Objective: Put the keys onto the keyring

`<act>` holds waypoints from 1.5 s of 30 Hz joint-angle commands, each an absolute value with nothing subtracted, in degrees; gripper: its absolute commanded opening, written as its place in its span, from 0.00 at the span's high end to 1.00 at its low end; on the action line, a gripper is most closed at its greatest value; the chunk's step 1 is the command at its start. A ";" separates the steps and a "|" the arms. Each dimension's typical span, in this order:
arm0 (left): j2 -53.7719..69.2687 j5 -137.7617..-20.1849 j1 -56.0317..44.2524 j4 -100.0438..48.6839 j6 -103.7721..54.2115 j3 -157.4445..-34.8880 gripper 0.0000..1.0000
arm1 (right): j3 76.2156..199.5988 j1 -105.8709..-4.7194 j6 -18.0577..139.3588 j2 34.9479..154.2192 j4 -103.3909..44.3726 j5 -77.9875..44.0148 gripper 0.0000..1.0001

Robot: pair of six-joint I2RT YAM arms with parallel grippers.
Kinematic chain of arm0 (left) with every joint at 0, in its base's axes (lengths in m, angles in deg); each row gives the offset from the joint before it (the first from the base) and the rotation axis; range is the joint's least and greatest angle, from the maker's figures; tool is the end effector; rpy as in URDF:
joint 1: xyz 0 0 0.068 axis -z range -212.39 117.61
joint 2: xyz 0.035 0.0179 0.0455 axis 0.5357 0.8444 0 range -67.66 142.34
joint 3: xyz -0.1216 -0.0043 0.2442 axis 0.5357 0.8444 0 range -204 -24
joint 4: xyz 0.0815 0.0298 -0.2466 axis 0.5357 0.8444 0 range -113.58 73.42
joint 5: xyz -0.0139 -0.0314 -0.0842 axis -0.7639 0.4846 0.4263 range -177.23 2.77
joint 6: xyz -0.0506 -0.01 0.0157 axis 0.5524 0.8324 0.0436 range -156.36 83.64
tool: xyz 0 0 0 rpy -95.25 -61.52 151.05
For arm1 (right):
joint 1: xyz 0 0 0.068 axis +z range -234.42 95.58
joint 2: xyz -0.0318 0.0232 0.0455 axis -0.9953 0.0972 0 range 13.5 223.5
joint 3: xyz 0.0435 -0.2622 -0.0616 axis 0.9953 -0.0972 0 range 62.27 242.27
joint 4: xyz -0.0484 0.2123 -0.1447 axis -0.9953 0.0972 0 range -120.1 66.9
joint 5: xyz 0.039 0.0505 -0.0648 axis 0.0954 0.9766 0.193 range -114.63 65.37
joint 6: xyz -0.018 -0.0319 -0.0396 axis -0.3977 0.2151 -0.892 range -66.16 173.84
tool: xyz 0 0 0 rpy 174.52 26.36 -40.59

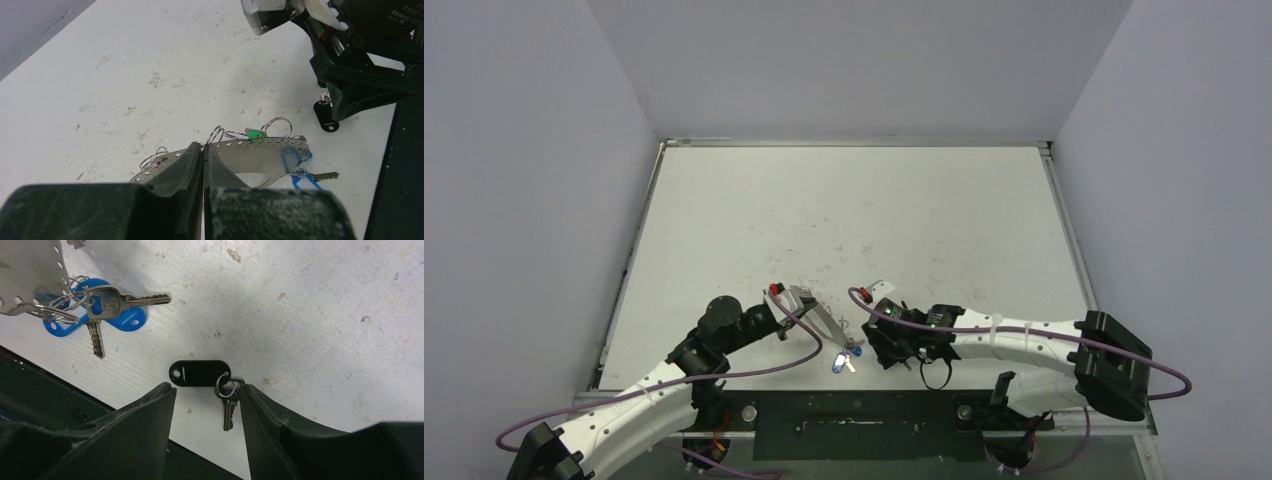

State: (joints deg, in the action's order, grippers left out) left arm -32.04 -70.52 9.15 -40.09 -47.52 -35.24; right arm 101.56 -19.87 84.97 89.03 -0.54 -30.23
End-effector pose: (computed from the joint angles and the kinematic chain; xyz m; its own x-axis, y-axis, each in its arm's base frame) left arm 0.1132 -0.1140 0.2060 0.0637 0.1911 -0.9795 0.8522 0.5003 0.1530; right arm 0.1028 0.2080 0.1729 -0.7912 -0.4652 -0.3969 -0.5519 0.8228 0.1358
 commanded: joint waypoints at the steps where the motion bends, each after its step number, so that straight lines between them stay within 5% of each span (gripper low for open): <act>1: -32.77 -70.19 9.35 -43.44 -47.36 -35.40 1.00 | 100.96 -20.03 85.00 85.66 1.30 -32.52 0.50; 9: -32.24 -70.10 9.29 -43.95 -47.49 -35.47 1.00 | 100.89 -20.69 86.68 89.23 1.91 -33.23 0.71; 20: -32.25 -70.11 9.34 -43.98 -47.44 -35.34 1.00 | 101.99 -21.26 85.60 92.74 1.38 -33.18 0.68; 30: -33.08 -70.33 9.30 -43.48 -47.43 -35.22 1.00 | 103.33 -21.78 84.22 91.83 1.97 -34.05 1.00; 45: -33.87 -70.54 9.28 -42.23 -47.35 -35.51 1.00 | 106.20 -23.51 81.23 83.16 5.63 -35.72 1.00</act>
State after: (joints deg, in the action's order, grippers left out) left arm -33.18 -70.52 9.15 -39.94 -47.52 -34.85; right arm 104.10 -22.64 82.65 86.04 4.94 -33.95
